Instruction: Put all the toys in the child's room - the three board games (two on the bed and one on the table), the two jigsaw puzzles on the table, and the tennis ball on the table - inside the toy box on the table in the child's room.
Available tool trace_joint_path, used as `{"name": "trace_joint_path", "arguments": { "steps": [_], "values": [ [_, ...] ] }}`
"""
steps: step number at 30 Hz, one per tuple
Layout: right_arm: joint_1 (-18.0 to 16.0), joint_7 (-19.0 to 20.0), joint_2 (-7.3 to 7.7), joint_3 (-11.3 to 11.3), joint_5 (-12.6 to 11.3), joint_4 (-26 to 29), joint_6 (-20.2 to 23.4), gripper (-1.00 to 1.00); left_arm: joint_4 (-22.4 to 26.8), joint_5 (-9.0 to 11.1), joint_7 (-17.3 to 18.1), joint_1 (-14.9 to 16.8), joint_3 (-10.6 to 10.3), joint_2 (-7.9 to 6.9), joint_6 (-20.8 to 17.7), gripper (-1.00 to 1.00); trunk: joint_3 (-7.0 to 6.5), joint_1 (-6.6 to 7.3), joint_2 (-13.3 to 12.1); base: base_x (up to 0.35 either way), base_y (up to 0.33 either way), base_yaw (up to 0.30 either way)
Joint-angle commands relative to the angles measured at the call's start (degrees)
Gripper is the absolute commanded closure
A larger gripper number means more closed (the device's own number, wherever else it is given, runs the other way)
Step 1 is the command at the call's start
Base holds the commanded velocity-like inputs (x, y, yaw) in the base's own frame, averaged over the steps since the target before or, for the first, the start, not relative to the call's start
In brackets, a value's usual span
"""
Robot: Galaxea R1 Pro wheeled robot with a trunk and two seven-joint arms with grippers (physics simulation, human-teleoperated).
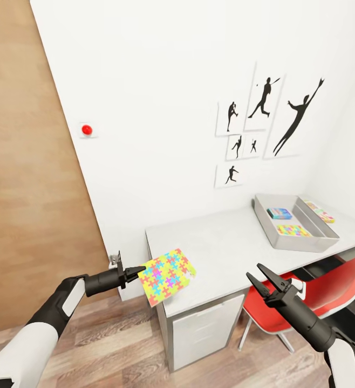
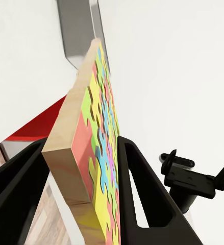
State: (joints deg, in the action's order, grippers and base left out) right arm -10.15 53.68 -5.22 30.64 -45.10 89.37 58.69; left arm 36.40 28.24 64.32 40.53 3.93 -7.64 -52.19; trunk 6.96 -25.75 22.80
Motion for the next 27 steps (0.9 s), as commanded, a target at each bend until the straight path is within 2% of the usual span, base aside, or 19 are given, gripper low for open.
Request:
{"name": "trace_joint_path", "arguments": {
  "steps": [1,18,27],
  "values": [
    [-0.06,0.30,-0.05,0.12,0.30,0.02,0.20,-1.00,-0.02,0.06,0.11,0.04,0.03,0.00,-0.28,1.00,0.03,-0.04,0.12,0.000,0.000,0.000],
    [-0.10,0.28,-0.14,0.05,0.51,0.02,0.17,-1.00,-0.02,0.06,0.19,0.01,0.03,-0.09,-0.28,1.00,-1.54,-0.04,0.12,-0.036,0.000,0.000],
    [-0.09,0.29,-0.14,0.03,0.54,0.02,0.19,-1.00,-0.02,0.06,0.24,0.01,0.02,-0.09,-0.28,1.00,-1.74,-0.04,0.12,-0.009,0.000,0.000]
  ]
}}
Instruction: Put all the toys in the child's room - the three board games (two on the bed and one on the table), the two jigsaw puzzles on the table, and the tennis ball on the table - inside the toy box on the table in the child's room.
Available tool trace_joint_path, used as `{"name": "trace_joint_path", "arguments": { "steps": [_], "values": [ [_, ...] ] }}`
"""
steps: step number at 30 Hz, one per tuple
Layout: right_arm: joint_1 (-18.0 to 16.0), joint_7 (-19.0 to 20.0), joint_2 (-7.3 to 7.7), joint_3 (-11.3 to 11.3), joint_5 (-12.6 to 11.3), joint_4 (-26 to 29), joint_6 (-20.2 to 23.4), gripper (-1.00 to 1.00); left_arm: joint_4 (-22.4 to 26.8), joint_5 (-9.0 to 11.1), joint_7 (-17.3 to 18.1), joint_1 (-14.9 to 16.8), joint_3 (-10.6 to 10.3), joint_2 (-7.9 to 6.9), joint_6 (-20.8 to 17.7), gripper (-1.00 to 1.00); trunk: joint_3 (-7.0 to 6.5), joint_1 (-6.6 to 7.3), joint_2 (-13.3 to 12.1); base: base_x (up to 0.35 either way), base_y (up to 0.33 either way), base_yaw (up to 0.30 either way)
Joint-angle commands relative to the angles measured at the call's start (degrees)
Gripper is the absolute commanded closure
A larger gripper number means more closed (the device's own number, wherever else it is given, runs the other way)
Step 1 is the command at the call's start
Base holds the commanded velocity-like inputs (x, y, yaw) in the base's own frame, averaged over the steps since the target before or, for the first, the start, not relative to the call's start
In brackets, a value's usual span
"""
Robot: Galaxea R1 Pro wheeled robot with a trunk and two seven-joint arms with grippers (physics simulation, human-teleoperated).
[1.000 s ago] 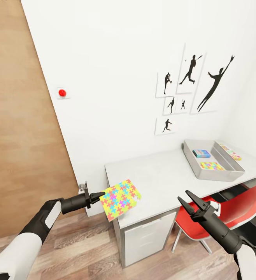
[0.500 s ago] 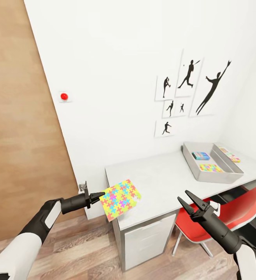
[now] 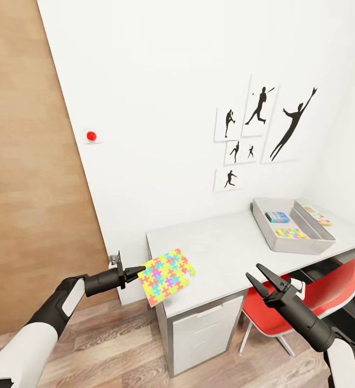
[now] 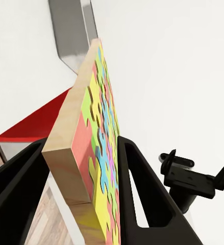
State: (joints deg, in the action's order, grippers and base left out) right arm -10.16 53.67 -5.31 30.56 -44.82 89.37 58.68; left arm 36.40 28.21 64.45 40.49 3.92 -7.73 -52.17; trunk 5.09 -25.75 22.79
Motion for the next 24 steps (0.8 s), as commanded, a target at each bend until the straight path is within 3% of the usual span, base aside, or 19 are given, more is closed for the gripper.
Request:
{"name": "trace_joint_path", "arguments": {
  "steps": [1,10,24],
  "values": [
    [-0.08,0.30,-0.05,0.12,0.26,0.02,0.20,-1.00,-0.01,0.09,0.09,0.04,0.03,0.00,-0.30,1.00,0.12,-0.04,0.13,0.000,0.000,0.000],
    [-0.05,0.35,-0.05,0.13,0.23,0.02,0.21,-1.00,-0.01,0.09,0.07,0.09,0.04,0.00,-0.30,1.00,0.10,-0.04,0.13,0.000,0.000,-0.015],
    [-0.04,0.31,-0.40,0.21,-0.13,0.02,0.21,-1.00,-0.01,0.09,0.29,0.04,0.00,0.00,-0.30,1.00,-0.35,-0.04,0.13,0.000,0.000,-0.235]
  ]
}}
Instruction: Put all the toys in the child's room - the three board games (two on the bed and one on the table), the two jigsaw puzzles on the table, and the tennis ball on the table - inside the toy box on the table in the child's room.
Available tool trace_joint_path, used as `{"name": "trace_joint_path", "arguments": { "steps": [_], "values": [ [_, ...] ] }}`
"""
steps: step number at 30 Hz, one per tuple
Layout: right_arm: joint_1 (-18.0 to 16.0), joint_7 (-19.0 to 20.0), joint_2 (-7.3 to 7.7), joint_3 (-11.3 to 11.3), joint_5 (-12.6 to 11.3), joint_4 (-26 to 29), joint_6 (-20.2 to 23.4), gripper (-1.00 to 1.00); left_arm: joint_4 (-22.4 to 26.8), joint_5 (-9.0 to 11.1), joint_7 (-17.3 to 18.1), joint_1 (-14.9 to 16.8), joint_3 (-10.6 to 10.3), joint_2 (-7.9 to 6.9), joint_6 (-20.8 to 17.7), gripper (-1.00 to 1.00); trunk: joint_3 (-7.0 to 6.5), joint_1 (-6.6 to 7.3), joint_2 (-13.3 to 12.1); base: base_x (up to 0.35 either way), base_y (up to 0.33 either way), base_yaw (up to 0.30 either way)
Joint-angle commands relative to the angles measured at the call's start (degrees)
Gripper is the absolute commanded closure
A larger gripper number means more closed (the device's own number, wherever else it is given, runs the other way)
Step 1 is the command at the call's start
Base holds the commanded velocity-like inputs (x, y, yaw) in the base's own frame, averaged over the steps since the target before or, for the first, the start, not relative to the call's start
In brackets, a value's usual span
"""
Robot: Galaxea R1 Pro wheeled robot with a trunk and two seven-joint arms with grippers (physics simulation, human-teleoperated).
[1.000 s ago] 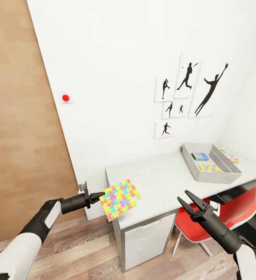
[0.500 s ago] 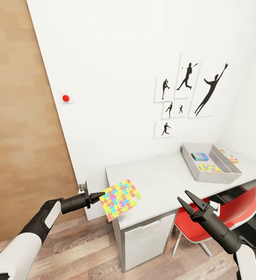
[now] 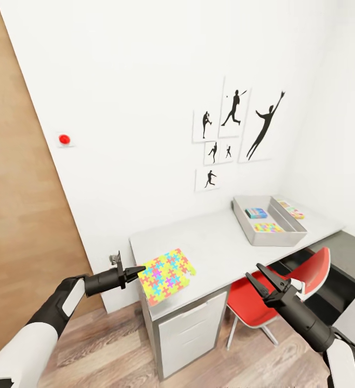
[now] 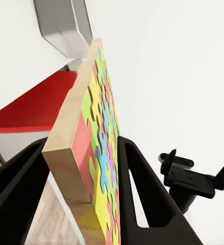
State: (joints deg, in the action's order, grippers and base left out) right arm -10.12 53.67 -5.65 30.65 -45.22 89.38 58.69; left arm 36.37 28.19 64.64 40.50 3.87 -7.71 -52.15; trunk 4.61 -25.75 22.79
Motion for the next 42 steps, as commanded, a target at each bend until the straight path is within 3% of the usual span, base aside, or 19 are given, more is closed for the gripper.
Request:
{"name": "trace_joint_path", "arguments": {
  "steps": [1,42],
  "values": [
    [-0.08,0.30,-0.06,0.11,0.27,0.00,0.20,-1.00,0.01,0.11,0.12,0.06,0.02,-0.02,-0.32,1.00,0.09,-0.04,0.13,0.000,0.000,-0.257],
    [-0.10,0.38,-0.06,0.09,0.34,0.00,0.14,-1.00,0.01,0.11,0.03,0.02,-0.01,-0.02,-0.23,1.00,-2.12,-0.04,0.13,0.000,0.000,-0.235]
  ]
}}
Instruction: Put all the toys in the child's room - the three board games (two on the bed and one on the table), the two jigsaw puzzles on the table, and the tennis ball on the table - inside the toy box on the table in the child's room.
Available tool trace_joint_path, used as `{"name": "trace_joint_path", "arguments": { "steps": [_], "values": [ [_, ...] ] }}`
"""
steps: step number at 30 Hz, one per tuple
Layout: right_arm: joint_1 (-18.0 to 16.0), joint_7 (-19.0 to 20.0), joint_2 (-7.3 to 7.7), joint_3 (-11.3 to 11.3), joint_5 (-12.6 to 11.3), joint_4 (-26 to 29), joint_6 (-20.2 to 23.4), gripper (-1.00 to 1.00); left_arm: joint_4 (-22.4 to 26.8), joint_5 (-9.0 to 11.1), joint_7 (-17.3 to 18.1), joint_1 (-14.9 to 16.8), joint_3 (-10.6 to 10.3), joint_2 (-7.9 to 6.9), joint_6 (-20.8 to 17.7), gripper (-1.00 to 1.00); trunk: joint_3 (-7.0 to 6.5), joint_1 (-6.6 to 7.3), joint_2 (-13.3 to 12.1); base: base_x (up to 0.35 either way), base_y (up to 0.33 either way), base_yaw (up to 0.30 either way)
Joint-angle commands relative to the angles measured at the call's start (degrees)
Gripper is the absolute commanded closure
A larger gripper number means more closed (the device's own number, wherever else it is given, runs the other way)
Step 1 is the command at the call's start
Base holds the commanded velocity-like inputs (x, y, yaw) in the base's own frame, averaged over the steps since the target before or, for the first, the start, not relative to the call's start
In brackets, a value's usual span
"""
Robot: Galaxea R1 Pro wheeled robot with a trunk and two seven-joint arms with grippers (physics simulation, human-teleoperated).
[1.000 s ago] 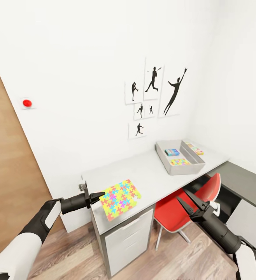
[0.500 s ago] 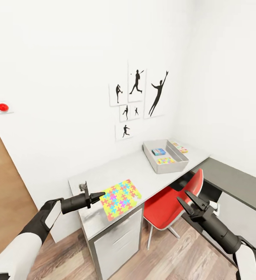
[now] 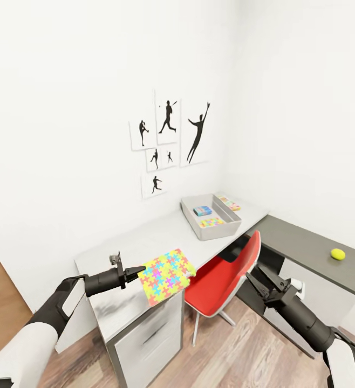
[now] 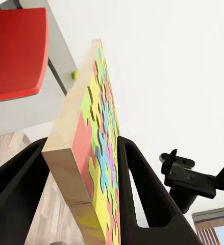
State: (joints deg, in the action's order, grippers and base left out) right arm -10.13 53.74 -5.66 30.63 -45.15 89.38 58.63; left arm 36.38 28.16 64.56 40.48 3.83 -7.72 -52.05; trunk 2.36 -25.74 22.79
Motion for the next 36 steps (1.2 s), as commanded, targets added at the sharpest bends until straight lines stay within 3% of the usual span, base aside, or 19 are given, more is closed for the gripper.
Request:
{"name": "trace_joint_path", "arguments": {
  "steps": [1,16,36],
  "values": [
    [-0.08,0.28,-0.06,0.09,0.37,0.00,0.19,-1.00,0.01,0.14,0.11,0.04,0.04,-0.01,-0.34,1.00,0.07,-0.04,0.13,0.000,0.000,-0.226],
    [-0.08,0.30,-0.06,0.04,0.68,0.00,-1.66,-1.00,0.09,0.14,0.39,0.04,-0.10,-0.02,0.41,1.00,-0.26,-0.04,0.13,0.016,0.000,-0.121],
    [-0.08,-0.29,0.06,0.04,0.31,-0.83,-2.46,-1.00,1.76,0.14,0.39,0.00,-0.22,-0.02,0.63,1.00,-0.26,-0.04,0.13,0.008,0.000,-0.008]
  ]
}}
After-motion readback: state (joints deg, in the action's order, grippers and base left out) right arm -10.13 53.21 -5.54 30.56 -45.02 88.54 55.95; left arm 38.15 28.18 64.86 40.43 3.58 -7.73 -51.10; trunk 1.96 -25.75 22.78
